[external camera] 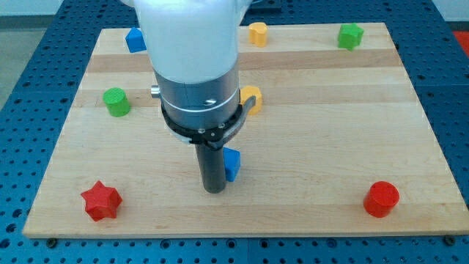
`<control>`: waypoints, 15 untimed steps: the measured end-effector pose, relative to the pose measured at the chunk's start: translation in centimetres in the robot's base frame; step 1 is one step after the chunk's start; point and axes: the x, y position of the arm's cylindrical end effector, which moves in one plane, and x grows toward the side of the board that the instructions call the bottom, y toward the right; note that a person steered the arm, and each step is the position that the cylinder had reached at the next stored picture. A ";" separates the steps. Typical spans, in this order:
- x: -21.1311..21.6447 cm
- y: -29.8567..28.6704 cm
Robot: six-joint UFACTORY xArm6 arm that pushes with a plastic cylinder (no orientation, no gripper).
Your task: Slide red circle slightly up and left
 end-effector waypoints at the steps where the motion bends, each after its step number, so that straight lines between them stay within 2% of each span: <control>1: -1.4 0.0; 3: -3.1 0.0; 4: -0.9 -0.1; 5: 3.6 2.0; 6: 6.2 6.0; 8: 6.2 14.3; 12: 6.2 17.3; 13: 6.2 19.1; 14: 6.2 25.5; 15: 6.2 25.5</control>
